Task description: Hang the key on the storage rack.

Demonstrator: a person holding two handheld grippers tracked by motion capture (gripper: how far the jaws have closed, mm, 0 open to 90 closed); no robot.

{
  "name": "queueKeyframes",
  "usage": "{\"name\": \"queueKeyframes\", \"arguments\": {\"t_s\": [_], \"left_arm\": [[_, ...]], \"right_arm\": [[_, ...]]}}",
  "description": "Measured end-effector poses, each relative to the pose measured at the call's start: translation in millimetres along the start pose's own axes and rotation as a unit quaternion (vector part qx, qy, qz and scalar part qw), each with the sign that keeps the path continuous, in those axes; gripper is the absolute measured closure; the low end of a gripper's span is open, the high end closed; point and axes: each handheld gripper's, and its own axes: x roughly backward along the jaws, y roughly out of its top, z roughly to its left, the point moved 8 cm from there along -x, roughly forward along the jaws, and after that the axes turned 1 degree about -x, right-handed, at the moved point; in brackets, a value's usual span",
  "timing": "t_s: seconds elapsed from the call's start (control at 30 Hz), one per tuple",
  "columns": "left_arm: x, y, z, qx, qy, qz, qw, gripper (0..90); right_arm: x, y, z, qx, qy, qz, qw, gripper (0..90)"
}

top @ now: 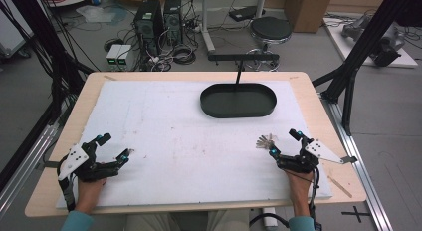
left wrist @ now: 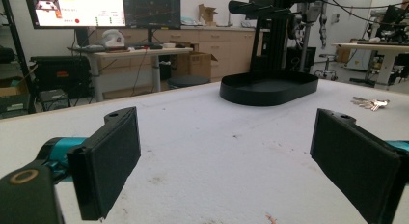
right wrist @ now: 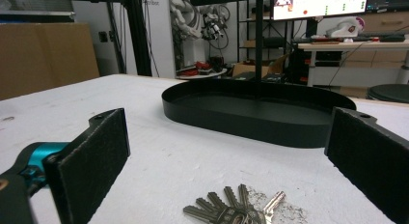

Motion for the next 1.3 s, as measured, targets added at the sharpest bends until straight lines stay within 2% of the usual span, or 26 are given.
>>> {"name": "queueKeyframes", "arguments": {"t_s": [0.17, 0.37, 0.43, 0.63, 0.73, 0.8, 0.93, 1.03, 1.13, 1.23, 1.3], "left_arm": [[0.5, -0.1, -0.2, -0.003, 0.003, 0.0, 1.0, 10.9], [0.5, 0.0, -0.1, -0.002, 0.002, 0.0, 1.0, 10.8], [0.5, 0.0, -0.2, -0.002, 0.002, 0.0, 1.0, 10.9], [0.2, -0.1, 0.1, -0.002, 0.002, 0.001, 1.0, 10.9], [0.1, -0.1, 0.0, -0.002, 0.002, 0.002, 1.0, 10.8], [-0.1, 0.0, -0.4, -0.001, 0.001, 0.001, 1.0, 10.8], [-0.1, -0.3, 0.1, -0.001, 0.001, 0.003, 1.0, 10.9], [-0.3, -0.3, 0.0, -0.001, 0.001, 0.004, 1.0, 10.8], [-0.5, -0.3, -0.4, 0.0, 0.001, 0.003, 1.0, 10.8], [-0.4, -0.4, -0.4, -0.002, 0.001, 0.004, 1.0, 10.9], [-0.4, -0.4, -0.4, -0.002, 0.001, 0.004, 1.0, 10.9]], "right_arm": [[-0.1, 0.1, 1.3, 0.012, 0.0, -0.002, 0.9999, 1.1], [0.2, 0.2, 1.4, 0.009, -0.001, -0.002, 1.0, 1.1], [-0.2, 0.0, 2.4, 0.016, -0.001, -0.002, 0.9999, 1.1], [0.2, 0.3, 1.3, 0.009, 0.0, -0.002, 1.0, 1.1], [0.8, 1.6, -1.0, -0.003, 0.0, -0.004, 1.0, 1.1], [1.4, 5.3, -4.1, 0.003, -0.006, 0.002, 1.0, 1.1], [4.9, 22.7, -6.5, 0.007, 0.002, 0.005, 1.0, 1.1], [5.2, 35.5, -9.0, 0.029, 0.004, 0.022, 0.9993, 1.1], [3.6, 51.4, -10.8, 0.049, 0.016, 0.042, 0.9978, 1.1], [-0.1, 65.1, -12.7, 0.062, 0.04, 0.077, 0.9943, 1.1], [-2.9, 69.5, -13.3, 0.073, 0.054, 0.104, 0.9904, 1.1]]}}
